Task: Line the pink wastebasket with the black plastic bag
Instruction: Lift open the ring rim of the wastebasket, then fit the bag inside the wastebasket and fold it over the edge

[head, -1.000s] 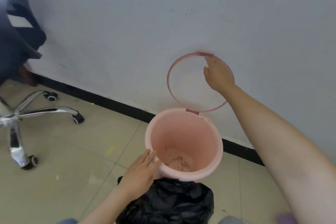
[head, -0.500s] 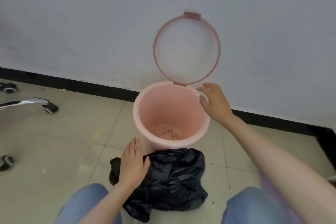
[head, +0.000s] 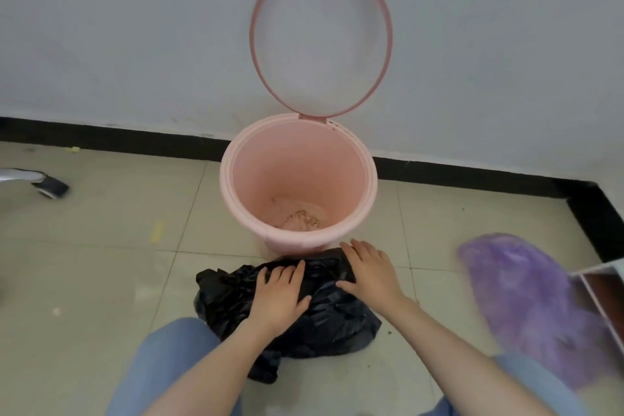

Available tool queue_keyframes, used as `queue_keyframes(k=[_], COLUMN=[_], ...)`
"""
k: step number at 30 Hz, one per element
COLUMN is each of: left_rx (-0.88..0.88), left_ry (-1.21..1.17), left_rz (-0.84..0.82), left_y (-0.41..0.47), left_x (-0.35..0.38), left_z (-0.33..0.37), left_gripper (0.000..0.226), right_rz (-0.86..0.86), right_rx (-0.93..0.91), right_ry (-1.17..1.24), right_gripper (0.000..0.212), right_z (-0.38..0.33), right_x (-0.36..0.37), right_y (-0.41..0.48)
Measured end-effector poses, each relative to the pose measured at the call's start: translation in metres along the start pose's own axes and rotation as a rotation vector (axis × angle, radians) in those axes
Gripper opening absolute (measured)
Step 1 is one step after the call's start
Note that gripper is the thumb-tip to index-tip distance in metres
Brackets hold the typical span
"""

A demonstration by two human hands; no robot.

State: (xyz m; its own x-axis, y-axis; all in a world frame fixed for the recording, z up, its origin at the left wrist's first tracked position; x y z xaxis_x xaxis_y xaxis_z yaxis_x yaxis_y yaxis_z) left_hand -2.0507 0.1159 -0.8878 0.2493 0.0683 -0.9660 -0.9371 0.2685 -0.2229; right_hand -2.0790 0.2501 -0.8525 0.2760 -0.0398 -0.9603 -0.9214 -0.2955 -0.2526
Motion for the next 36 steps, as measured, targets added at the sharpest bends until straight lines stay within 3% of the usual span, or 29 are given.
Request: queue_keyframes(k=[5,9,11,15,20,24,27,30,33,34,36], left_rx=[0.064,0.203,0.268,0.278,0.212,0.105,-0.009,-0.114,-0.202,-0.248,-0.375], left_ry=[-0.030,-0.104,-0.120,-0.201,-0.924,-1.168,-1.252,-1.254,-1.162,-1.139,-1.118], left_rz=[0.077,0.226,0.329,0.304,0.277,0.471,0.561,0.649,0.749,0.752,0.726], left_y=[-0.005,-0.008,-0.011,-0.004,0.007,0.005,0.004,-0.004,-0.018,-0.021,-0.026], left_x=[-0.007,-0.049,-0.079,-0.121,-0.179,-0.225,-0.243,-0.256,-0.265,-0.263,-0.253], left_z=[0.016,0.053,0.074,0.105,0.107,0.077,0.043,0.001,-0.040,-0.052,-0.075], left_gripper=[0.075,0.073,0.062,0.057,0.045,0.030,0.029,0.030,0.030,0.031,0.032], right_rz=[0.101,0.177,0.235,0.403,0.657,0.982,1.121,1.140,1.035,0.960,0.763], right_rx=[0.040,-0.065,-0.136,-0.166,-0.141,-0.017,0.126,0.324,0.641,0.675,0.550], right_ry=[0.098,0.168,0.143,0.116,0.187,-0.061,-0.065,0.118,0.581,0.746,1.065], right_gripper=[0.025,0.015,0.012,0.012,0.026,0.027,0.036,0.046,0.058,0.063,0.067], right_z=[0.016,0.031,0.036,0.044,0.036,0.020,0.012,0.032,0.087,0.097,0.087], right_x=[-0.003,-0.037,-0.066,-0.140,-0.230,-0.272,-0.278,-0.270,-0.238,-0.223,-0.202], right_y=[-0.002,-0.021,-0.035,-0.057,-0.073,-0.089,-0.100,-0.106,-0.099,-0.088,-0.053])
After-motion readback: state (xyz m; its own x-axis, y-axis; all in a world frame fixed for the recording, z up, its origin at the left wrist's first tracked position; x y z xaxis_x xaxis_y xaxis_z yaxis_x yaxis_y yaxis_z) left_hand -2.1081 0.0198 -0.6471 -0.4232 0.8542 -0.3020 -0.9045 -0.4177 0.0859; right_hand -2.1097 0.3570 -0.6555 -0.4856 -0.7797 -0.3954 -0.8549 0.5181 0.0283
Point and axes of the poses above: each hand's wrist, its own y-axis towards the middle knuckle, its own x-axis out of the palm, z = x × y, the point moved 10 cm from there along y, towards the middle knuckle, and after that the axes turned 2 degrees about -x, right-handed, at the moved point
